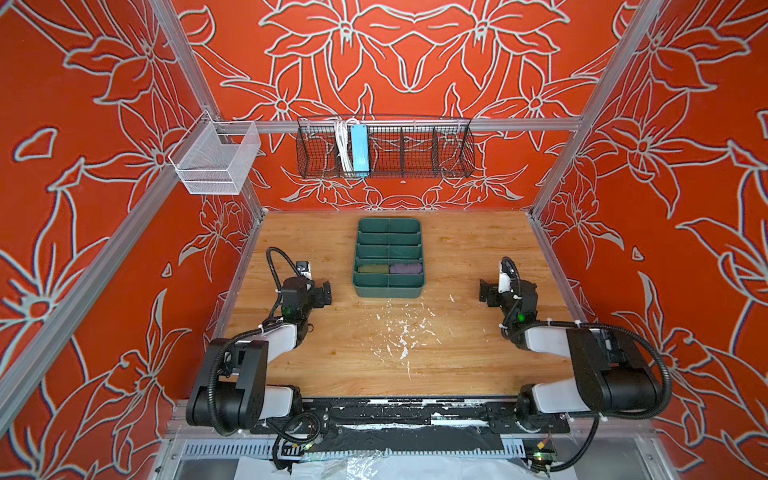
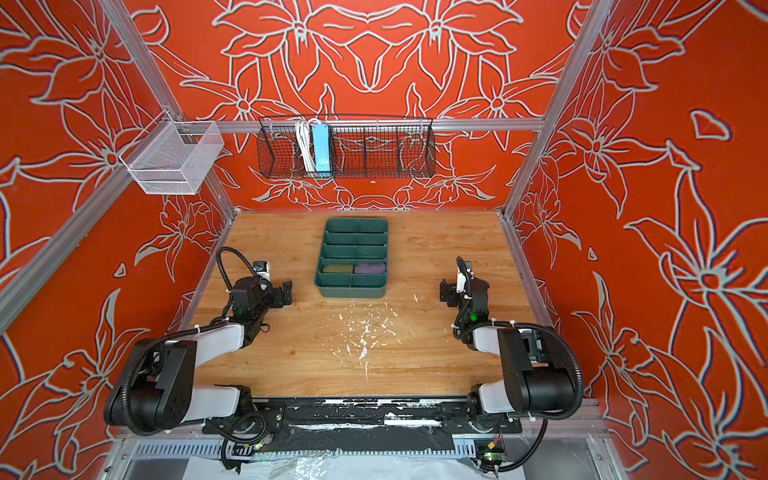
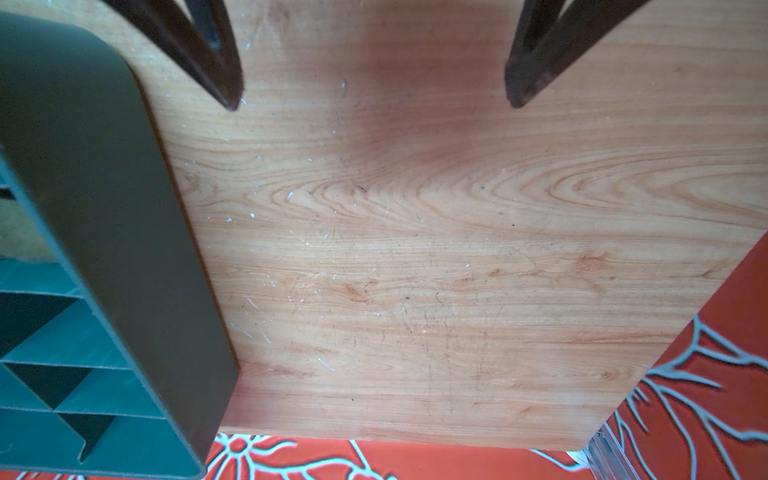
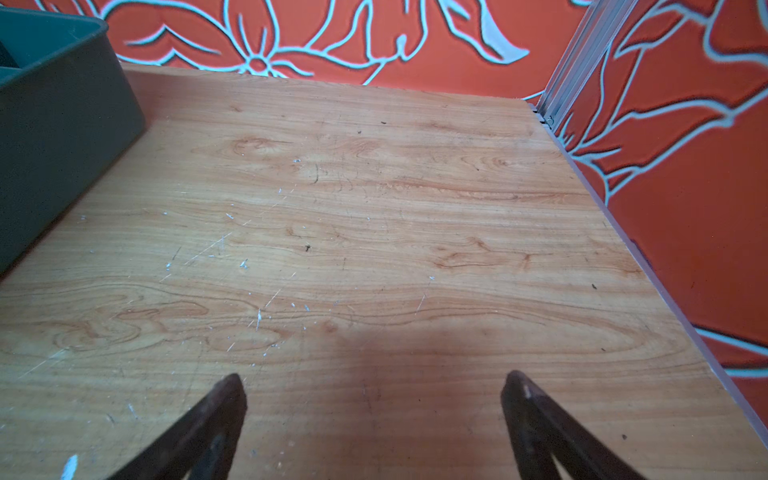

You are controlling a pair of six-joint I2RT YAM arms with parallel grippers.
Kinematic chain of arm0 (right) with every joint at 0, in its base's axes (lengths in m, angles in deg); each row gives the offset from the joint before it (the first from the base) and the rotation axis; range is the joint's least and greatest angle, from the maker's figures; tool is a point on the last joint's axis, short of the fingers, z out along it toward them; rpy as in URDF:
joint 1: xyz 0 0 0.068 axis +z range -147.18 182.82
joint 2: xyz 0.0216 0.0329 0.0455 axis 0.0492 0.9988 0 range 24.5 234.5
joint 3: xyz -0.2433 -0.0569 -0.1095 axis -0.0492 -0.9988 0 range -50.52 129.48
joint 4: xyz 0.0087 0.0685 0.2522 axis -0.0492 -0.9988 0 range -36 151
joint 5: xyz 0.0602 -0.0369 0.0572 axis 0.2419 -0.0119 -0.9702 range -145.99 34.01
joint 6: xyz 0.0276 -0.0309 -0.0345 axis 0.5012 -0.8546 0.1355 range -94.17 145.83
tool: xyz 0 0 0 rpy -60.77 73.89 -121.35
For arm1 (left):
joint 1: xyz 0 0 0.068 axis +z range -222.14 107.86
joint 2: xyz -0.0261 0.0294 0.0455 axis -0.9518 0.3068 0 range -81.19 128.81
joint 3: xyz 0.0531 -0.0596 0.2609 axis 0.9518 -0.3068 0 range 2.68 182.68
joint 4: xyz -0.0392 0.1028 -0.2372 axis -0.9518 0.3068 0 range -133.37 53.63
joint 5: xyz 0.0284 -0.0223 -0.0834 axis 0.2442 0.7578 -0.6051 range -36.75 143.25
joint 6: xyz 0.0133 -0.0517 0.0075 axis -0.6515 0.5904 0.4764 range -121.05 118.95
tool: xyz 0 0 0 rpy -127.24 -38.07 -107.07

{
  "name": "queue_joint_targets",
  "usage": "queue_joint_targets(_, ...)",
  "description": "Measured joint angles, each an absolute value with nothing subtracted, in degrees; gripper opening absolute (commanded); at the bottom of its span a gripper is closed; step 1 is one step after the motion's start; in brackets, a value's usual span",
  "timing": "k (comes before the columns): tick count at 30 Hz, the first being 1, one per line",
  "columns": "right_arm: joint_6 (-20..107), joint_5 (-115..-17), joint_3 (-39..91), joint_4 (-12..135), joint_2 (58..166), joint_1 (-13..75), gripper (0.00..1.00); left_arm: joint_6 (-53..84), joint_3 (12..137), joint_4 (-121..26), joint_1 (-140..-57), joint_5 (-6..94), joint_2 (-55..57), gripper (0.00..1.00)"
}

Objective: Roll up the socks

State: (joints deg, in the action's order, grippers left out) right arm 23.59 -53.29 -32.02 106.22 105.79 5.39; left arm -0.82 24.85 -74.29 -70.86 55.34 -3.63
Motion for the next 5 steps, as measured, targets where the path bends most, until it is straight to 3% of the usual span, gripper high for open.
queue_joint_targets(5,23.6,-53.3,-32.0,106.2,105.8,5.4,0.98,-0.8,24.9,-74.3,-70.2,54.2,-3.5,0.97)
